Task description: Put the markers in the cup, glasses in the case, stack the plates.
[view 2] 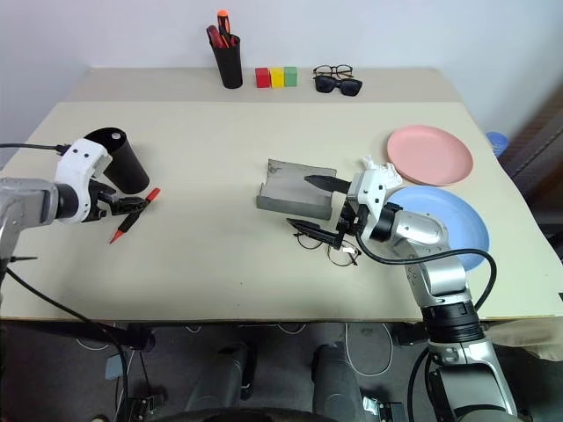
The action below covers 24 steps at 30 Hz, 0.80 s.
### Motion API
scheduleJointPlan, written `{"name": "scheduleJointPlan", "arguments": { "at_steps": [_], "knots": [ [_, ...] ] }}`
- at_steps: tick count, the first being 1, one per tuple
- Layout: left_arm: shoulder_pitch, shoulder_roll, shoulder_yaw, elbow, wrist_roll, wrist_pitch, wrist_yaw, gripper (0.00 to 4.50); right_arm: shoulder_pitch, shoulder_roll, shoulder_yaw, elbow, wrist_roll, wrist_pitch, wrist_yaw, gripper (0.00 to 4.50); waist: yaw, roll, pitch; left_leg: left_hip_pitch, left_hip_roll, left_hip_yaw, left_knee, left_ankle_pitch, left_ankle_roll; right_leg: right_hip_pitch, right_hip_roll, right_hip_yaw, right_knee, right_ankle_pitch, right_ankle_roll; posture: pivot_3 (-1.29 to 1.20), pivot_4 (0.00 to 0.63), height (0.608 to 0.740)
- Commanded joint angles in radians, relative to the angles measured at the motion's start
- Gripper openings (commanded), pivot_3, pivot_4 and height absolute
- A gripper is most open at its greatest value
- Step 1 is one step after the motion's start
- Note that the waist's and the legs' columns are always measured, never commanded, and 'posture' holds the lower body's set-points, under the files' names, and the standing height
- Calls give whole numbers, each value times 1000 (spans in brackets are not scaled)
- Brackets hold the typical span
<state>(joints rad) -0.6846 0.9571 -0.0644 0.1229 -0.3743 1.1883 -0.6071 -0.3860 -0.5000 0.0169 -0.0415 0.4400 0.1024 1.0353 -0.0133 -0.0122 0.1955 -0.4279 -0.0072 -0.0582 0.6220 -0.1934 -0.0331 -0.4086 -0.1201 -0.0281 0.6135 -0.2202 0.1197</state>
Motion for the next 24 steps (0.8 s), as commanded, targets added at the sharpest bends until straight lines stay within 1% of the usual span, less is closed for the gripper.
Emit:
{"name": "scheduleJointPlan", "arguments": {
  "at_steps": [1, 4, 6, 7, 10, 12, 13, 15, 17, 19, 20, 21, 23, 24],
  "knots": [
    [-54, -25, -58, 62, 54, 6, -4, 3971, 6, -12, -33, -34, 8, -11, -9, 4500, -1, 0, 0, 0, 0, 0, 0, 0, 0, 0, 0, 0, 0, 0, 0, 0, 150, 740],
    [-84, -71, -90, 135, 90, 1, 9, 3971, 28, -21, -45, -51, 8, -10, -19, 4500, 0, 0, 0, 0, 0, 0, 0, 0, 0, 0, 0, 0, 0, 0, 0, 0, 150, 740],
    [-91, -95, -96, 174, 117, -13, 24, 3443, 41, -26, -52, -61, 9, -10, -25, 4500, 0, 0, 0, 0, 0, 0, 0, 0, 0, 0, 0, 0, 0, 0, 0, 0, 150, 740],
    [-90, -103, -97, 185, 124, -15, 24, 3115, 49, -29, -55, -66, 9, -10, -28, 4500, 0, 0, 0, 0, 0, 0, 0, 0, 0, 0, 0, 0, 0, 0, 0, 0, 150, 740],
    [-88, -114, -91, 194, 132, -11, 23, 1688, 65, -38, -64, -81, 11, -7, -34, 4500, -2, 0, 0, 1, 0, 0, 0, 0, 0, 0, 0, 0, 1, 0, 0, 0, 150, 740],
    [-83, -117, -84, 189, 131, -17, 17, 609, 72, -42, -66, -87, 11, -6, -38, 4500, -4, 0, 0, 2, 1, 0, 0, 0, 0, 0, 0, 0, 1, 0, 0, 0, 150, 740],
    [-73, -117, -74, 173, 126, -29, 10, 153, 72, -43, -67, -89, 11, -4, -40, 4500, -4, 0, 0, 2, 1, 0, 0, 0, 0, 0, 1, 0, 1, 0, 0, 0, 150, 740],
    [-46, -110, -54, 113, 107, -67, -22, 66, 72, -44, -67, -90, 11, -2, -43, 4500, -4, 0, 0, 2, 1, 0, 0, 0, 0, 0, 1, 0, 1, 0, 0, 0, 150, 740],
    [11, -97, -8, -33, 37, -92, -100, 66, 69, -44, -66, -86, 10, -4, -45, 4500, -2, 0, 0, 1, 1, 0, 0, 0, 0, 0, 1, 0, 1, 0, -1, 0, 150, 740],
    [92, -88, 44, -218, -22, -159, -166, 66, 66, -44, -67, -78, 8, -6, -46, 4500, 0, 0, 0, 0, 2, 0, 0, 0, 0, -1, 1, 1, 0, 1, -1, 0, 150, 740],
    [134, -119, 96, -302, -41, -231, -159, 66, 62, -43, -66, -73, 6, -8, -47, 4500, 1, 0, 0, 0, 2, 1, -1, 0, 0, -1, 1, 1, -1, 1, -1, 0, 150, 740],
    [162, -173, 150, -374, -50, -314, -123, 66, 56, -41, -65, -66, 4, -11, -49, 4500, 3, 0, 0, 0, 2, 1, -1, 0, 0, -1, 1, 2, -2, 1, -1, 0, 150, 740],
    [184, -271, 218, -448, -37, -455, -41, 66, 45, -36, -64, -55, 1, -16, -51, 4500, 13, -1, 0, 0, 2, 1, -1, 0, -1, 0, 0, 2, -2, 0, -2, 0, 150, 740],
    [174, -337, 243, -453, -3, -564, 30, 66, 38, -31, -63, -51, 4, -16, -53, 4500, 16, -1, 0, -1, 2, 1, 0, 0, -1, 0, 0, 2, -3, 1, -3, 0, 150, 740]
  ]
}}
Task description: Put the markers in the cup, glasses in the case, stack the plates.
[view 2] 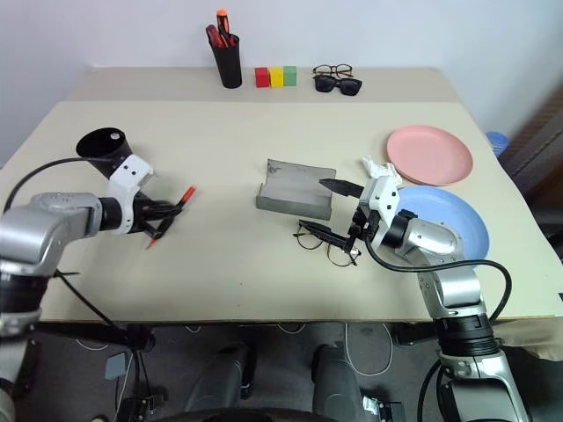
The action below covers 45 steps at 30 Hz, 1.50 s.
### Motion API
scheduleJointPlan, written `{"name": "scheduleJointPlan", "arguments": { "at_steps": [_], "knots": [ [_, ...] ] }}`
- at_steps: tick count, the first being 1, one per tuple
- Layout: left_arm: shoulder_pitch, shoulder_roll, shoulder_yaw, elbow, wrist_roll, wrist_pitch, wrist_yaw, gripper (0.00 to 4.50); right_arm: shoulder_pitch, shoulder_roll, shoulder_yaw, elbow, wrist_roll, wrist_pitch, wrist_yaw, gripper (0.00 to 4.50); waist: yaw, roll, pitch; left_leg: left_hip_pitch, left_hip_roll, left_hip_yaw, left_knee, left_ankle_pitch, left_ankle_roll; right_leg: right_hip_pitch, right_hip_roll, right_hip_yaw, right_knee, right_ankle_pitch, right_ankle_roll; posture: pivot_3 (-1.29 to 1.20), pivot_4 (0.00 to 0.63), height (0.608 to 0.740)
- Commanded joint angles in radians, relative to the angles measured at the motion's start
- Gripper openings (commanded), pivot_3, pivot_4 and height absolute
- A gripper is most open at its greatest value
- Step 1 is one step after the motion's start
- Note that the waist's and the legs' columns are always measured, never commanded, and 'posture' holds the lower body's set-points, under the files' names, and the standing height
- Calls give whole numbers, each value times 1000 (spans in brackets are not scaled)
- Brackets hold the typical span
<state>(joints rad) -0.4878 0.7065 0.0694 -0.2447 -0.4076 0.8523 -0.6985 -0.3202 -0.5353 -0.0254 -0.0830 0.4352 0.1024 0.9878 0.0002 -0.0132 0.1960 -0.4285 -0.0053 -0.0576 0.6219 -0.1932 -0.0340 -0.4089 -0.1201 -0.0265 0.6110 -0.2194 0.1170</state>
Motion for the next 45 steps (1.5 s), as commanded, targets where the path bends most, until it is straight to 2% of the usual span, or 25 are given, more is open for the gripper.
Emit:
{"name": "scheduleJointPlan", "arguments": {
  "at_steps": [1, 3, 5, 7, 10, 14, 22, 30, 37, 39, 40, 43, 45],
  "knots": [
    [-37, -152, 135, -71, 63, -337, 193, 66, -34, 10, -20, -7, 12, -16, -7, 4500, 7, 0, 0, 0, 0, 1, 0, 0, 0, 0, 0, 0, 0, 0, -1, 0, 150, 740],
    [-78, -223, 142, -5, 143, -438, 319, 66, -51, 23, -16, 3, 16, -26, -1, 4500, 10, 0, 0, 1, 0, 1, 1, 0, 0, 1, 0, 0, 0, 1, -1, 0, 150, 740],
    [-120, -267, 143, 106, 232, -627, 415, 66, -72, 46, -13, 9, 18, -47, -3, 4500, 7, 0, -1, 2, 0, 1, 1, 0, 0, 1, 1, 1, 0, 1, -1, 0, 150, 740],
    [-169, -299, 156, 220, 306, -737, 539, 66, -98, 71, -13, 19, 24, -66, -3, 4500, 8, 0, -1, 2, 0, 2, 1, 0, 0, 1, 1, 1, 1, 1, -1, 0, 150, 740],
    [-227, -306, 163, 367, 390, -908, 655, 66, -135, 96, -13, 32, 29, -72, -2, 4500, 9, 0, -1, 2, 0, 2, 1, 0, 0, 1, 2, 1, 1, 4, 4, 0, 150, 740],
    [-261, -297, 185, 501, 481, -1000, 826, 66, -164, 111, -9, 52, 27, -73, -1, 4500, 11, 0, -1, 2, 0, 2, 1, 0, 0, 1, 2, 0, 1, 3, 5, 0, 150, 740],
    [-218, -277, 201, 542, 518, -1038, 908, 66, -159, 110, -10, 53, 25, -76, -1, 4500, 10, 0, -1, 2, 0, 2, 1, 0, 0, 1, 2, 0, 1, 3, 5, 0, 150, 740],
    [-226, -257, 187, 734, 550, -1130, 978, 66, -143, 113, -9, 56, 21, -84, -4, 4500, 10, 0, -1, 2, 0, 2, 1, 1, 0, 1, 2, 0, 2, 3, 5, 0, 150, 740],
    [-249, -276, 155, 890, 568, -1224, 1013, 66, -130, 105, -17, 54, 20, -92, -4, 4500, 11, 0, -1, 2, 0, 2, 1, 1, 0, 1, 2, 0, 2, 3, 5, 0, 150, 740],
    [-243, -283, 149, 901, 562, -1234, 1009, 873, -124, 103, -19, 46, 21, -90, -7, 4500, 10, 0, -1, 2, 0, 2, 1, 1, 0, 1, 2, 0, 2, 3, 5, 0, 150, 740],
    [-238, -287, 149, 901, 555, -1241, 1006, 1113, -121, 102, -19, 43, 20, -90, -9, 4500, 10, 0, -1, 2, 0, 2, 1, 1, 0, 1, 2, 0, 2, 3, 5, 0, 150, 740],
    [-215, -317, 162, 856, 491, -1266, 957, 2611, -115, 97, -24, 36, 18, -89, -16, 4500, 10, 0, -1, 2, 0, 2, 1, 1, 0, 1, 2, 0, 2, 3, 5, 0, 150, 740],
    [-203, -341, 166, 788, 431, -1258, 903, 2611, -108, 94, -26, 30, 17, -88, -23, 4500, 10, 0, -1, 2, 0, 2, 1, 1, 0, 1, 2, 0, 2, 3, 5, 0, 150, 740]
  ]
}}
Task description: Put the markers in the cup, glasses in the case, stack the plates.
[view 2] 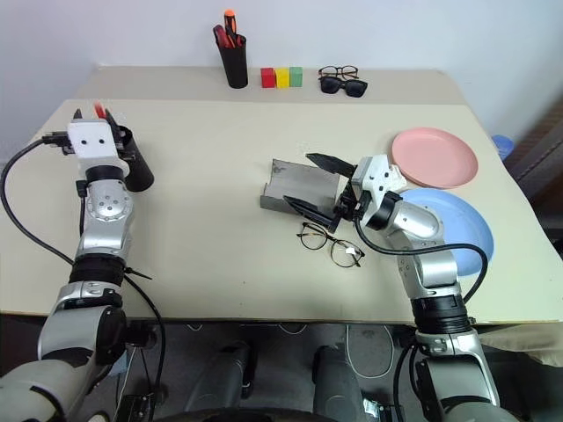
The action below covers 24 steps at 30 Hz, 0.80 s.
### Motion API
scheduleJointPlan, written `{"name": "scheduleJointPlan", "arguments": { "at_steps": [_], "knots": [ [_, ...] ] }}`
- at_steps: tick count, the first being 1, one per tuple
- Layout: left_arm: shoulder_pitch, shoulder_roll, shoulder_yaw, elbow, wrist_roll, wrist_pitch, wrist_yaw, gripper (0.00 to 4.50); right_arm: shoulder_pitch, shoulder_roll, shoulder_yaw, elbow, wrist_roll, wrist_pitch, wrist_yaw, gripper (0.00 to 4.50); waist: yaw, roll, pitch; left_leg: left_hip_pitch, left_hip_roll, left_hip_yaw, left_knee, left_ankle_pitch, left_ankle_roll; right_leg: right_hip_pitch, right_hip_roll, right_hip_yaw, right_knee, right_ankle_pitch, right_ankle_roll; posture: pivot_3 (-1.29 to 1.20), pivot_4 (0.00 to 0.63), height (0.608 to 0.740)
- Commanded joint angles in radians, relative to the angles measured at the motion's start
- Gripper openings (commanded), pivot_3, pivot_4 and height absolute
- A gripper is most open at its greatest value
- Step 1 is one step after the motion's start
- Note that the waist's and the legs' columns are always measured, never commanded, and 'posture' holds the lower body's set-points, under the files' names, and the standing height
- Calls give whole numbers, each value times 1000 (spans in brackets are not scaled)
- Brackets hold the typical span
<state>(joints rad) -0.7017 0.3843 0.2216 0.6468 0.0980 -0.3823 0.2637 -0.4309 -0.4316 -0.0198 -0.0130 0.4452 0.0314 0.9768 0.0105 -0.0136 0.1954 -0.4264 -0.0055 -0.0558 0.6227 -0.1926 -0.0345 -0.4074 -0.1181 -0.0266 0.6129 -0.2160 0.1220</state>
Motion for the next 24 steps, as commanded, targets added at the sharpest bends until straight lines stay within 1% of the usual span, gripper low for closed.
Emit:
{"name": "scheduleJointPlan", "arguments": {
  "at_steps": [1, 2, 3, 4, 6, 8, 10, 13, 15, 20, 24],
  "knots": [
    [19, -35, 5, -170, -117, 19, -108, 2611, 7, -13, -33, -44, 7, -15, -16, 4500, 0, 0, 0, 0, 0, 0, 0, 0, 0, 0, 0, 0, 0, 0, 0, 0, 150, 740],
    [28, -43, -13, -242, -147, 83, -157, 2611, 11, -16, -36, -48, 8, -12, -19, 4500, 0, 0, 0, 0, 0, 0, 0, 0, 0, 0, 0, 0, 0, 0, 0, 0, 150, 740],
    [33, -36, -57, -333, -181, 205, -249, 2611, 20, -22, -42, -56, 10, -6, -24, 4500, 0, 0, 0, 0, 0, 0, 0, 0, 0, 0, 0, 0, 0, 0, 0, 0, 150, 740],
    [32, -12, -113, -413, -210, 336, -360, 2611, 29, -29, -47, -65, 11, 0, -29, 4500, 2, 0, 0, 0, 0, 0, 0, 0, 0, 0, 0, 0, 0, 0, 0, 0, 150, 740],
    [12, 65, -254, -550, -293, 561, -659, 2611, 58, -51, -63, -86, 12, 12, -37, 4500, 1, 0, 0, -1, 0, 0, 0, 1, -1, 0, 0, 0, 0, 0, 0, 0, 150, 740],
    [-25, 103, -326, -594, -362, 729, -825, 2611, 99, -74, -86, -116, 15, 24, -48, 4500, 2, 0, 0, -1, 0, 0, 0, 1, -1, 0, 0, 0, -1, 0, -1, 0, 150, 740],
    [-79, 128, -382, -562, -376, 858, -938, 2611, 143, -95, -111, -150, 20, 35, -65, 4500, 0, 0, 0, -1, 0, 0, 0, 1, -1, 1, 0, 0, -2, -2, -3, 0, 150, 740],
    [-165, 132, -473, -439, -360, 830, -1161, 2611, 235, -123, -160, -213, 21, 44, -94, 4500, -7, 1, 0, 0, 0, 0, -1, 1, -1, 0, 0, 0, -1, -3, -4, 0, 150, 740],
    [-221, 125, -535, -328, -310, 777, -1264, 2611, 280, -132, -187, -250, 24, 52, -116, 4500, -15, 1, 0, 0, 1, 0, -1, 1, -1, 0, 0, 0, 0, -3, -4, 0, 150, 740],
    [-366, 48, -624, 4, -198, 596, -1432, 2611, 370, -137, -232, -338, 20, 63, -175, 4500, -21, 0, 0, -1, 1, 0, 0, 1, -1, 0, 0, 0, -1, -4, -3, 0, 150, 740],
    [-460, -21, -658, 231, -100, 471, -1466, 2611, 426, -132, -249, -403, 16, 69, -219, 4500, -16, -1, 1, -3, 0, -1, 0, 0, 0, -1, 0, -1, -3, -4, -3, 0, 150, 740]
  ]
}}
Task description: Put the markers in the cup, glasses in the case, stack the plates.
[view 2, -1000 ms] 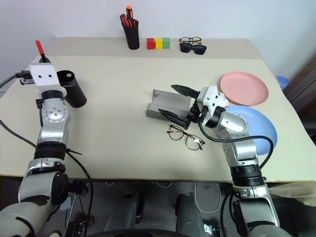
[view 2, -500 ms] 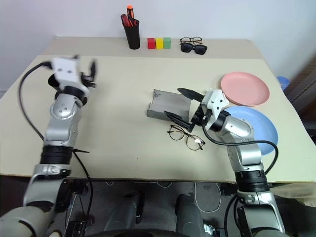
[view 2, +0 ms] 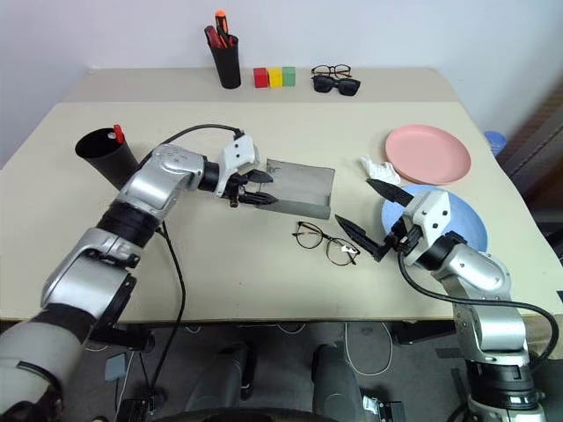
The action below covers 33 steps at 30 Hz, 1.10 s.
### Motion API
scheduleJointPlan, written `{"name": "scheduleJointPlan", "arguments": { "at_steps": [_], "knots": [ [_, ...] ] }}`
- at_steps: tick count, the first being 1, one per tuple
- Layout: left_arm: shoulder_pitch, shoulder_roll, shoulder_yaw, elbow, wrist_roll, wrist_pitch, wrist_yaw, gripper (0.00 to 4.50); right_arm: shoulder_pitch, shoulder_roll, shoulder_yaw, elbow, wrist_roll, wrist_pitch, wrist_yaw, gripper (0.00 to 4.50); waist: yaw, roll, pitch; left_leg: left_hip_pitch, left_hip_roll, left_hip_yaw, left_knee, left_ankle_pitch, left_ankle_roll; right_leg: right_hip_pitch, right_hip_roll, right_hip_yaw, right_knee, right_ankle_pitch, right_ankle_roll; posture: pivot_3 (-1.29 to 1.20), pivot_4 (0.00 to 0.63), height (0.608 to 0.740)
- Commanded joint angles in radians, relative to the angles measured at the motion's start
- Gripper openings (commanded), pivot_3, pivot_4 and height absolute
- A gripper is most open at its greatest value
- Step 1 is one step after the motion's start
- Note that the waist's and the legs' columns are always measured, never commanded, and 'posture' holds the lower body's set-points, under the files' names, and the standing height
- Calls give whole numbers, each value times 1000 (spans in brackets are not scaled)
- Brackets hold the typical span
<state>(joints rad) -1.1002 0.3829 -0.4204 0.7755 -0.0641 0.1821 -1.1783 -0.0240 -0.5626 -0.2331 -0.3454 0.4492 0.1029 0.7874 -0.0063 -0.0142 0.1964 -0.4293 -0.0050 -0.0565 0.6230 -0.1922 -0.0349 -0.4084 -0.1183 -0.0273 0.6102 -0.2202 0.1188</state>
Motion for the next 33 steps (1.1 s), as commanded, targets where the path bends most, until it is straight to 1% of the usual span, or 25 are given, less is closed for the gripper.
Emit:
{"name": "scheduleJointPlan", "arguments": {
  "at_steps": [1, 2, 4, 5, 8, 9, 13, 17, 19, 22, 23, 26, 30, 33],
  "knots": [
    [-78, -34, -20, 147, 84, -116, -26, 2611, 31, 0, -40, -83, 12, -1, -40, 4500, 1, -1, 0, -1, 0, 0, 0, 0, 0, 0, 0, 0, 0, 0, 0, 0, 150, 740],
    [-93, -47, -21, 187, 102, -135, -25, 2611, 41, 1, -44, -93, 12, 0, -49, 4500, 1, -1, 1, -1, 0, 0, 0, 0, 0, -1, 0, 0, 0, 0, 0, 0, 150, 740],
    [-116, -70, -19, 252, 132, -169, -22, 2086, 60, 0, -53, -110, 12, 1, -65, 4500, 2, -1, 1, -1, 0, 0, 0, 0, 0, -1, 0, 0, 0, 0, 0, 0, 150, 740],
    [-124, -80, -16, 275, 141, -180, -34, 1759, 69, -1, -58, -115, 13, 0, -71, 4500, 2, -1, 1, -1, 0, 0, 0, 0, 0, -1, 0, 0, 0, 0, 0, 0, 150, 740],
    [-137, -95, -5, 320, 167, -207, -56, 260, 88, -3, -65, -128, 16, -1, -83, 4500, 2, -1, 1, -2, 0, 0, 0, 0, 0, -1, 0, 0, 0, 0, 1, 0, 150, 740],
    [-139, -99, -4, 329, 174, -215, -62, 29, 94, -4, -66, -133, 16, -1, -87, 4500, 3, -1, 1, -2, 0, 0, 0, 0, 0, -1, 0, 0, 0, 0, 1, 0, 150, 740],
    [-138, -109, 10, 339, 190, -232, -79, 29, 103, -4, -65, -145, 17, 3, -98, 4500, 11, -2, 1, -2, 0, 0, 1, 0, 0, -1, 0, -1, 0, 0, 1, 0, 150, 740],
    [-106, -79, 29, 264, 173, -210, -164, 29, 96, -4, -54, -154, 16, 13, -108, 4500, 17, -2, 1, -2, 0, -1, 0, 0, 0, -1, 0, -1, 0, 0, 0, 0, 150, 740],
    [-58, -38, 31, 157, 158, -170, -236, 29, 88, -3, -48, -153, 16, 19, -110, 4500, 15, -1, 1, -2, 0, -1, 0, 0, 0, -1, 0, -1, 0, 1, -1, 0, 150, 740],
    [77, 54, 37, -143, 121, -17, -311, 29, 75, -4, -43, -140, 15, 19, -106, 4500, 10, -1, 1, -2, 1, -1, 0, 0, 1, -2, 0, -1, 0, 1, -2, 0, 150, 740],
    [145, 106, 43, -279, 108, 48, -328, 29, 70, -3, -39, -130, 12, 15, -104, 4500, 8, 0, 1, -2, 1, -1, -1, 0, 1, -2, 0, -1, 0, 1, -2, 0, 150, 740],
    [284, 218, 76, -569, 72, 234, -321, 29, 57, 2, -28, -108, 10, 6, -98, 4500, -3, 0, 1, -2, 1, -1, -1, 0, 1, -2, 0, 0, 0, 1, -2, 0, 150, 740],
    [389, 322, 131, -786, 32, 395, -277, 29, 48, 14, -9, -81, 5, -10, -90, 4500, -2, 0, 1, -2, 1, -2, 1, 0, 1, -1, 0, -1, 1, 1, -3, 0, 150, 740],
    [427, 375, 158, -863, 6, 458, -247, 29, 43, 19, 2, -60, 3, -21, -81, 4500, -3, 0, 1, -2, 1, -2, 1, 0, 1, -1, 0, -1, 1, 0, -3, 0, 150, 740]
  ]
}}
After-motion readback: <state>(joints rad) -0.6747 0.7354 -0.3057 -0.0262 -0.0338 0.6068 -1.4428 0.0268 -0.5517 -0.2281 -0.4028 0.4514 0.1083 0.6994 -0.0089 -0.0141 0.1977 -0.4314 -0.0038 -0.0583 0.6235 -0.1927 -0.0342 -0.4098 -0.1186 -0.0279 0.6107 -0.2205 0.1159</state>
